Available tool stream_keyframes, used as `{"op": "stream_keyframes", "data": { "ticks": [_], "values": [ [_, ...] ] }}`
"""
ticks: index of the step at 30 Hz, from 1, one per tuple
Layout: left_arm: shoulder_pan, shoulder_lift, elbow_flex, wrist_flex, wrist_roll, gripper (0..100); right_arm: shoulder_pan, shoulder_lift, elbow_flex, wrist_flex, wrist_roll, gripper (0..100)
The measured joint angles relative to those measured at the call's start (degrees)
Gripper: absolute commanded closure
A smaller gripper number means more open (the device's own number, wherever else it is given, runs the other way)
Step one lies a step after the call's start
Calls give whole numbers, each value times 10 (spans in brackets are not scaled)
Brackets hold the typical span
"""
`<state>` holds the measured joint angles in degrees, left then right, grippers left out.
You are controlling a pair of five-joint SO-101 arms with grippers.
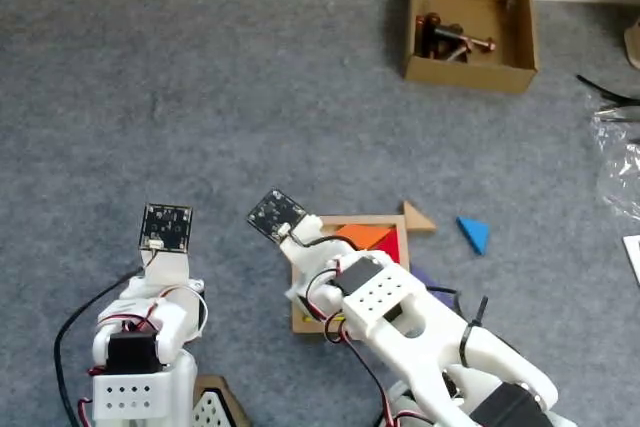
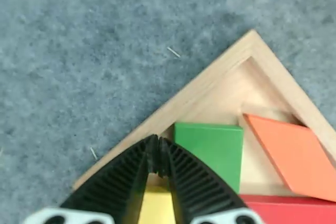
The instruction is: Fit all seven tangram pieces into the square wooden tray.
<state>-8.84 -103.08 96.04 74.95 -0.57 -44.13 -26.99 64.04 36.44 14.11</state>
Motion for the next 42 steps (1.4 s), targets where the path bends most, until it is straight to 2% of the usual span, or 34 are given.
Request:
{"op": "stream_keyframes", "data": {
  "ticks": [5, 14, 20, 28, 42],
  "values": [
    [0, 0, 0, 0, 0, 994, 0, 0, -1, 5, 0, 993],
    [0, 0, 0, 0, 0, 994, 0, 0, -85, 141, 0, 993],
    [0, 0, 0, 0, 0, 994, 10, 0, -105, 161, 1, 993],
    [0, 0, 0, 0, 0, 994, 133, 1, -122, 135, 1, 993],
    [0, 0, 0, 0, 0, 994, 137, 1, -62, 32, 1, 993]
  ]
}}
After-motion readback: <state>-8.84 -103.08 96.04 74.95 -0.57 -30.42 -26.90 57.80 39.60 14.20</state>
